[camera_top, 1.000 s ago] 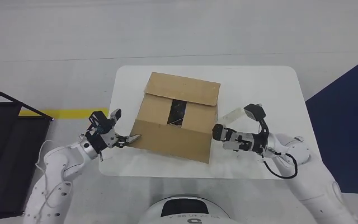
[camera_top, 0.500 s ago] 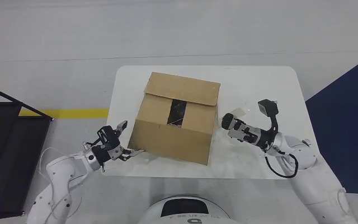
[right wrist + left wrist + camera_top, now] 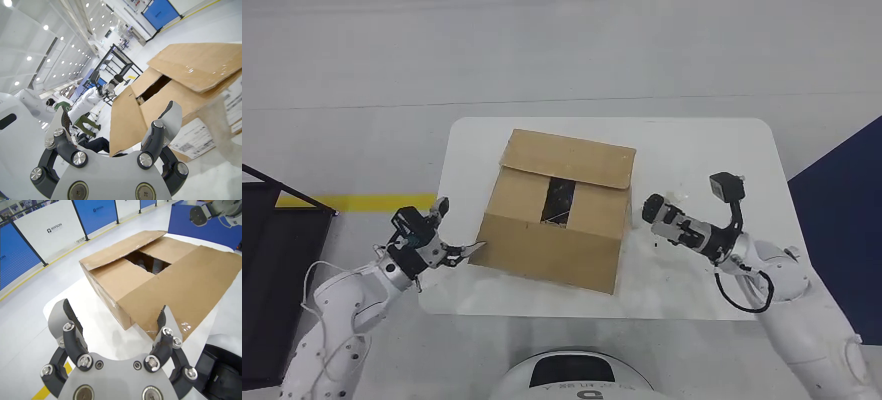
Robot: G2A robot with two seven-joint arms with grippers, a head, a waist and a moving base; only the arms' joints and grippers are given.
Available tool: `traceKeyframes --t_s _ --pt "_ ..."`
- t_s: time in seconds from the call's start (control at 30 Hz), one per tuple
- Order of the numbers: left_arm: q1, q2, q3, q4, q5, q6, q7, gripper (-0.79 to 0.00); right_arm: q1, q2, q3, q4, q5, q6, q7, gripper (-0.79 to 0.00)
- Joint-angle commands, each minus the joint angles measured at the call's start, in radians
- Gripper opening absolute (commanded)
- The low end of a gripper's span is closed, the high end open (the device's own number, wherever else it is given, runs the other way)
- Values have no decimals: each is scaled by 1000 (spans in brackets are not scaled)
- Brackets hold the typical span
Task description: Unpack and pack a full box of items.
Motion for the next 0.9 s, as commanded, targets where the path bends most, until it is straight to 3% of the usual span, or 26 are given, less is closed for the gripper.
traceKeyframes --t_s 0.0,0.1,0.4,0.5,0.63,0.77,0.87 --pt "-3 1 8 5 15 7 -13 0 37 -8 -8 26 -157 50 -100 0" --pt "-3 1 22 7 38 18 -15 0 71 -21 -46 38 -356 119 -227 0" --pt "-3 1 22 7 38 18 -15 0 71 -21 -45 41 -374 132 -223 0" --pt "-3 1 22 7 38 18 -15 0 86 -25 -92 -15 -642 324 -221 0" --pt "-3 1 22 7 38 18 -15 0 98 -32 -135 -40 -798 462 -221 0" --pt "-3 1 22 7 38 18 -15 0 141 -40 -196 -47 -955 585 -141 0" --pt "-3 1 22 7 38 18 -15 0 168 -47 -226 -58 -1005 640 -123 0"
